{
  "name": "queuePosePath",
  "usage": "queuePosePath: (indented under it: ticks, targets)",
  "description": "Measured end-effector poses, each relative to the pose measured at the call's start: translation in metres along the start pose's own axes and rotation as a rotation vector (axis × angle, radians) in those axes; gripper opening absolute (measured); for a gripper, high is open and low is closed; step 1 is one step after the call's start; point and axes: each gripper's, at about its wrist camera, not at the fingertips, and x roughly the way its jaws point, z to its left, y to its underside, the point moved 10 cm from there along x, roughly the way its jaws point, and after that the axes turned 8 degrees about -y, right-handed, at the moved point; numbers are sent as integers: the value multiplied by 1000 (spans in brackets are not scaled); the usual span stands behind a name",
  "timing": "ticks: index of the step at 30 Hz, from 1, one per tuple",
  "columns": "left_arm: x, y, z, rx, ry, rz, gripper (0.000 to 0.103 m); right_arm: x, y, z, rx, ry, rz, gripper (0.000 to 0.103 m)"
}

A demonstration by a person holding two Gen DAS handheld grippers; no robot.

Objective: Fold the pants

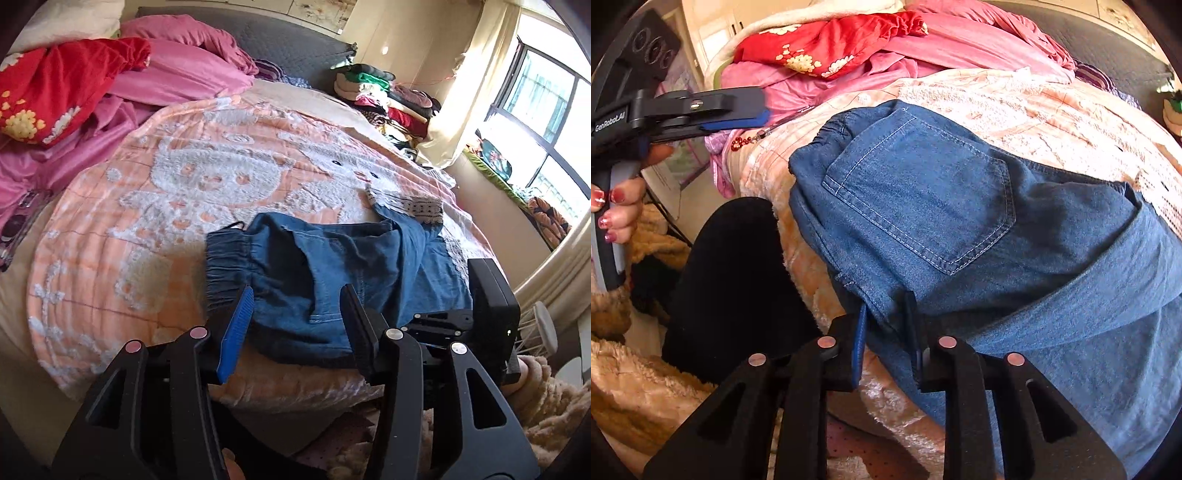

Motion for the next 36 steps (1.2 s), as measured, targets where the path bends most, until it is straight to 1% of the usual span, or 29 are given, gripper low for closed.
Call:
queuePosePath:
  ticks: [2, 3, 4, 5, 8, 11, 12, 13, 14, 16, 18, 20, 21, 24, 26, 28, 29, 33, 35, 36]
  targets:
    - [18, 4, -15, 28, 36, 24, 38, -3, 2, 3, 13, -6, -3, 27]
    - [29, 7, -18, 33, 35, 50, 37, -5, 3, 4, 19, -5, -4, 28]
    - [43, 12, -18, 37, 19, 85, 34, -8, 5, 6, 27, -10, -6, 29]
    - [54, 17, -16, 42, 1, 108, 33, -14, 6, 6, 37, -14, -11, 31]
    - [75, 31, -7, 48, -42, 159, 32, -35, 4, 5, 58, -12, -47, 31]
    - [80, 41, -4, 39, -33, 176, 32, -56, -10, -4, 67, 30, -113, 32]
    - [80, 42, -3, 42, -31, 174, 32, -60, -17, -8, 68, 39, -137, 34]
    - [80, 44, -4, 46, -35, 173, 32, -61, -23, -13, 72, 49, -152, 42]
    - [80, 44, -4, 50, -39, 170, 32, -59, -28, -19, 79, 61, -154, 46]
    - [80, 44, -4, 61, -44, 167, 32, -48, -32, -31, 95, 80, -136, 47]
    - [81, 45, -4, 67, -46, 166, 32, -30, -32, -48, 133, 93, -91, 47]
    - [81, 44, -4, 68, -43, 164, 32, -13, -24, -61, 177, 116, -34, 46]
    - [81, 44, -4, 69, -42, 162, 32, -7, -20, -65, 191, 111, -18, 46]
    - [82, 44, -5, 76, -45, 153, 32, -4, -16, -65, 195, 112, -24, 47]
    - [80, 41, -6, 71, -41, 142, 32, -13, -17, -63, 204, 94, -45, 46]
    - [72, 36, -10, 65, -26, 117, 32, -32, -23, -62, 220, 66, -105, 46]
    - [68, 33, -12, 69, -25, 106, 32, -40, -26, -64, 225, 69, -128, 47]
    - [46, 17, -23, 89, -37, 49, 32, -85, -30, -79, 265, 135, -207, 52]
    - [38, 9, -29, 97, -31, 25, 34, -100, -29, -88, 282, 169, -227, 56]
    - [34, 6, -33, 102, -26, 13, 35, -108, -27, -94, 291, 192, -234, 56]
